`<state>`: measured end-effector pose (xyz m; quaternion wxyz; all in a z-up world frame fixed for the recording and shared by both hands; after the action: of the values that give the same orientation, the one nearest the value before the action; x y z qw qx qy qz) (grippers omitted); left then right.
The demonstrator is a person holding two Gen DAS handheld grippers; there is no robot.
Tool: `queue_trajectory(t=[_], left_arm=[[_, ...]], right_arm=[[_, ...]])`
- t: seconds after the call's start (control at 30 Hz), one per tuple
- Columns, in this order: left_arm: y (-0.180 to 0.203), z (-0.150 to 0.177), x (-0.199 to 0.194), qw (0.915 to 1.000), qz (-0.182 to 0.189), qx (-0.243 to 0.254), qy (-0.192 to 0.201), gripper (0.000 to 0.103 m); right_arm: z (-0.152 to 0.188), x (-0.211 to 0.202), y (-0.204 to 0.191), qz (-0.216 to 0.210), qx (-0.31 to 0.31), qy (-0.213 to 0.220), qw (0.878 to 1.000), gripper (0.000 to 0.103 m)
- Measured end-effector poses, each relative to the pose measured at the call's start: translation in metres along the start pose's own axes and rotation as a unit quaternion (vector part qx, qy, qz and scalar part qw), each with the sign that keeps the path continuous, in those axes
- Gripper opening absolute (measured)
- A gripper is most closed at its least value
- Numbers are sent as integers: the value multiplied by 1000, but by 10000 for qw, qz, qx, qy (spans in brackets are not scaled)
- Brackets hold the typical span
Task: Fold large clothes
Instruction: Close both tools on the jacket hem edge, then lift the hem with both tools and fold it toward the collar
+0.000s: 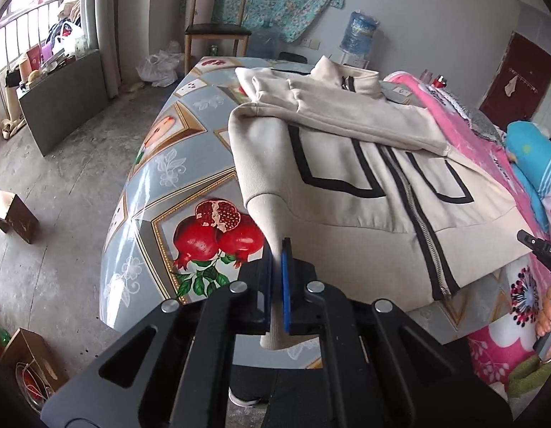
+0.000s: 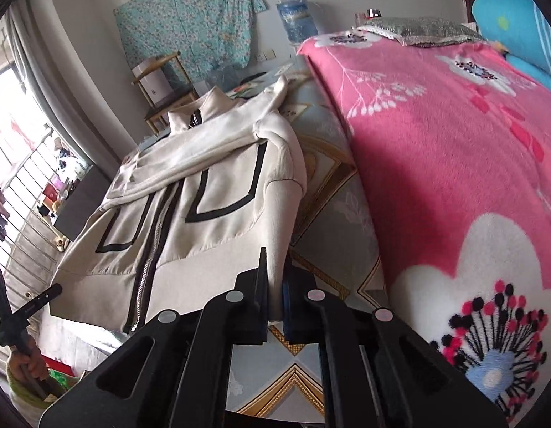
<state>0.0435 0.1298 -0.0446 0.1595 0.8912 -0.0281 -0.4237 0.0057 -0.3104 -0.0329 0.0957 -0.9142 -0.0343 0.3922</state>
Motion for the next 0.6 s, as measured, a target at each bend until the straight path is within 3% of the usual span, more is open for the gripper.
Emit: queue_trajectory(t=[0.13,0.33,0.6], left_arm=[[3,4,-14,9999,140,16,-17,4],[-6,29,-23,9995,49,6,-299,4],[-20,42,6,9968,-78,-129,-789,7]], right_arm=[[4,-11,1,-1,-32,-5,10000,6],[31,-27,13,-28,191,-242,9995,6],[57,-2,27,-173,388,-772,9961,7]])
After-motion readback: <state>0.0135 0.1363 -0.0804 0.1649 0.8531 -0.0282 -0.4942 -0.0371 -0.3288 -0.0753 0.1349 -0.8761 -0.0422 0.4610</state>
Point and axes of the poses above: each gripper's, at about its wrist camera, not at the fingertips, and x roughly the way its jaws point, y to its right, z to its underside, the point moved 3 cm from there along x, roughly the way its jaws point, and after that the axes turned 9 degrees about -x, right-handed, at the moved point
